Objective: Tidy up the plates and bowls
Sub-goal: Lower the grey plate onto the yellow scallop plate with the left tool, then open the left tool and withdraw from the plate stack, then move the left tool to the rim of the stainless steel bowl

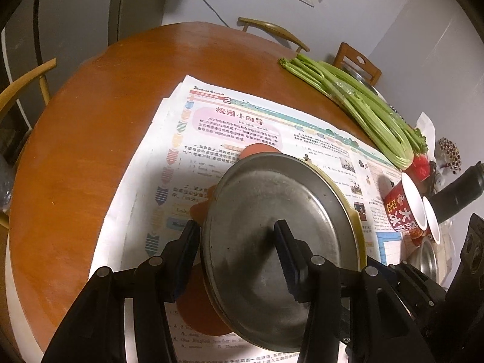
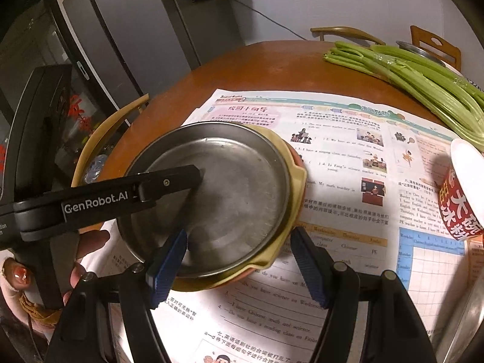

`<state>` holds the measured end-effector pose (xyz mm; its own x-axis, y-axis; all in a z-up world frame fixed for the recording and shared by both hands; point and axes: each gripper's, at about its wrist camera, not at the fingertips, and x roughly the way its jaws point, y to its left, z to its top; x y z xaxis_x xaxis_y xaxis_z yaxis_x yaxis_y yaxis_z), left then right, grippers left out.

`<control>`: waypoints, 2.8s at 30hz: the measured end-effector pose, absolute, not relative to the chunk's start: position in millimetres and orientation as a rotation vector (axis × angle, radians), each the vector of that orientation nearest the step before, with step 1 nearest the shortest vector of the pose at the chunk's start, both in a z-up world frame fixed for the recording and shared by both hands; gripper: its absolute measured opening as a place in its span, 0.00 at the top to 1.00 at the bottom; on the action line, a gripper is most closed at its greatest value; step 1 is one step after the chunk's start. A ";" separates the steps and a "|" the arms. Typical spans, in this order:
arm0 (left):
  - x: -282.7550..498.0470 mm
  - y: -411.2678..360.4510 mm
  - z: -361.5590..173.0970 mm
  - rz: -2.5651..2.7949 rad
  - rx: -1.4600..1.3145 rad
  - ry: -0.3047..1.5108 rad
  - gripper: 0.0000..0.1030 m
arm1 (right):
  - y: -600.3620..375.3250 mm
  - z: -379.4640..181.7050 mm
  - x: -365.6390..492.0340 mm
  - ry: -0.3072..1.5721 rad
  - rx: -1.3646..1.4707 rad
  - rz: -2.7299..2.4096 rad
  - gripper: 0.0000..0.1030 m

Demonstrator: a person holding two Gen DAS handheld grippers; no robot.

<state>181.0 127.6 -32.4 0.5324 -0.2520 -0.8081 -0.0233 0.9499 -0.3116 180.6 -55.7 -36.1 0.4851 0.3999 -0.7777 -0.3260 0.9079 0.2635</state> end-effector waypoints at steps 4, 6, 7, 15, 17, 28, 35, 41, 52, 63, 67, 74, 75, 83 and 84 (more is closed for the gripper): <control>180.6 118.6 -31.4 -0.137 -0.288 1.005 0.48 | -61.9 -36.1 179.4 0.966 0.080 0.437 0.31; 180.5 112.5 -31.5 -0.140 -0.283 1.008 0.48 | -65.5 -36.2 178.9 0.964 0.070 0.423 0.31; 180.3 110.3 -31.5 -0.142 -0.280 1.009 0.47 | -66.9 -36.0 179.4 0.962 0.066 0.417 0.31; 184.6 85.9 -31.0 -0.140 -0.256 1.017 0.45 | -86.7 -36.3 177.7 0.953 0.069 0.392 0.30; 186.5 80.0 -31.3 -0.141 -0.252 1.020 0.45 | -92.1 -36.5 177.6 0.950 0.073 0.387 0.30; 189.4 62.0 -30.0 -0.116 -0.227 1.020 0.44 | -108.3 -35.6 180.1 0.945 0.072 0.385 0.30; 188.2 65.3 -29.5 -0.089 -0.249 1.005 0.44 | -108.9 -36.8 183.5 0.940 0.048 0.387 0.30; 185.0 74.3 -22.3 -0.045 -0.267 0.979 0.44 | -121.4 -31.5 184.6 0.920 0.071 0.368 0.30; 157.2 76.6 3.1 0.001 -0.267 0.915 0.44 | -146.5 -4.7 168.9 0.824 0.136 0.367 0.30; 117.1 56.8 37.2 -0.011 -0.245 0.828 0.44 | -168.8 27.0 134.0 0.717 0.171 0.388 0.30; 108.5 47.2 45.0 -0.026 -0.232 0.813 0.44 | -175.1 35.5 120.2 0.691 0.162 0.384 0.29; 95.0 24.9 58.2 -0.074 -0.212 0.790 0.43 | -191.8 57.3 93.1 0.612 0.133 0.334 0.26; 92.7 20.8 60.1 -0.084 -0.207 0.787 0.43 | -195.3 59.9 89.6 0.603 0.135 0.330 0.25; 78.0 -8.2 72.1 -0.152 -0.176 0.773 0.43 | -222.5 73.3 69.9 0.568 0.162 0.298 0.19; 76.7 -11.3 72.9 -0.158 -0.172 0.773 0.43 | -227.6 74.7 66.8 0.563 0.173 0.291 0.19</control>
